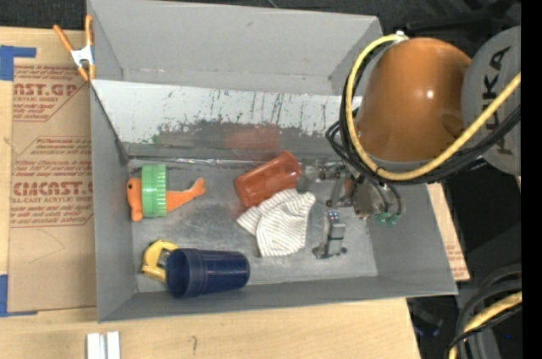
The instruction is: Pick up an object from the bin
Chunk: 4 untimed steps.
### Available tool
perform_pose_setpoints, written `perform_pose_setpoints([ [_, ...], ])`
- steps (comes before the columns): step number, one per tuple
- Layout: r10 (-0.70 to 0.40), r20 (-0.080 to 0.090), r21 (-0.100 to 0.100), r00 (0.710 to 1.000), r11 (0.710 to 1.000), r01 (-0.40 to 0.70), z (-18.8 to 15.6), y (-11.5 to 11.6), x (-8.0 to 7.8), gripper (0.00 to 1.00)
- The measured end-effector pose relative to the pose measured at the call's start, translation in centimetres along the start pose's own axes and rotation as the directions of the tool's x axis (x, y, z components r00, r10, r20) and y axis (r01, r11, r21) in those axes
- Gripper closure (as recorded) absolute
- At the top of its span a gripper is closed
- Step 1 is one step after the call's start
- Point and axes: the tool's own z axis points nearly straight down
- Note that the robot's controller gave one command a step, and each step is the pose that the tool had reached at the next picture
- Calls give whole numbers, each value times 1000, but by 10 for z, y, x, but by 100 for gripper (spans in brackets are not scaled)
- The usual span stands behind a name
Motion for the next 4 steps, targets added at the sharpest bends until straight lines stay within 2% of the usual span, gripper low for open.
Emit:
perform_pose_setpoints([
  [2,-24,1,0,1000,1000,24,-11,-1,-2,0],
  [3,-47,22,0,999,999,47,7,13,-23,0],
  [4,-108,13,1,994,994,108,77,35,-31,0],
])
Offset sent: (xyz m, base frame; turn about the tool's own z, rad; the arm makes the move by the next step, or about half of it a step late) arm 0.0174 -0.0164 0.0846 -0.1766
